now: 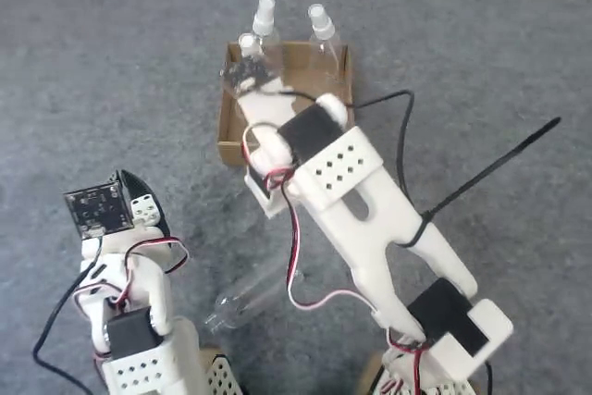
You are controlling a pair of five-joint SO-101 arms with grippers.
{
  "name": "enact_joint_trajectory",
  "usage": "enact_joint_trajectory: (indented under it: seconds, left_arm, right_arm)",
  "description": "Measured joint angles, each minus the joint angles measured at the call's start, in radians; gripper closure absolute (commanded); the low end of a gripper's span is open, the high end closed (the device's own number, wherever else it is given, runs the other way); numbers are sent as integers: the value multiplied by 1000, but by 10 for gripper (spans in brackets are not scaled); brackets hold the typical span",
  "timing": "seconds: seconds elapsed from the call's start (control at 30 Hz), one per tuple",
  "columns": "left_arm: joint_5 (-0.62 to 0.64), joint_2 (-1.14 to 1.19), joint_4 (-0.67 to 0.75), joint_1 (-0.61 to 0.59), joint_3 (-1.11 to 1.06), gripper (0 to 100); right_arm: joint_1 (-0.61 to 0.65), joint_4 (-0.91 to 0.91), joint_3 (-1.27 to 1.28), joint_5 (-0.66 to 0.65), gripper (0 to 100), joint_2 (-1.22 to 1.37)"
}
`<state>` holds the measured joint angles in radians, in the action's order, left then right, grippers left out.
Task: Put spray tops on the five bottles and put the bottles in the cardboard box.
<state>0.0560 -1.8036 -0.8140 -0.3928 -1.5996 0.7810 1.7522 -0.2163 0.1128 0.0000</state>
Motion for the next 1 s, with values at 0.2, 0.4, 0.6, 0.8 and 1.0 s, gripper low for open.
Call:
enact_joint_trajectory:
  seconds: [0.2, 0.4, 0.6, 0.8, 1.0]
  left_arm:
    - [0, 0, 0, 2, 0, 988]
    - [0, 0, 0, 2, 0, 988]
    - [0, 0, 0, 2, 0, 988]
    - [0, 0, 0, 2, 0, 988]
    - [0, 0, 0, 2, 0, 988]
  right_arm:
    - [68, -9, 164, 0, 786, -130]
    - [98, -115, 367, 3, 786, -272]
    - [127, -278, 585, 3, 786, -365]
    - [175, -400, 750, 3, 786, -465]
    - [203, -531, 887, -206, 786, -565]
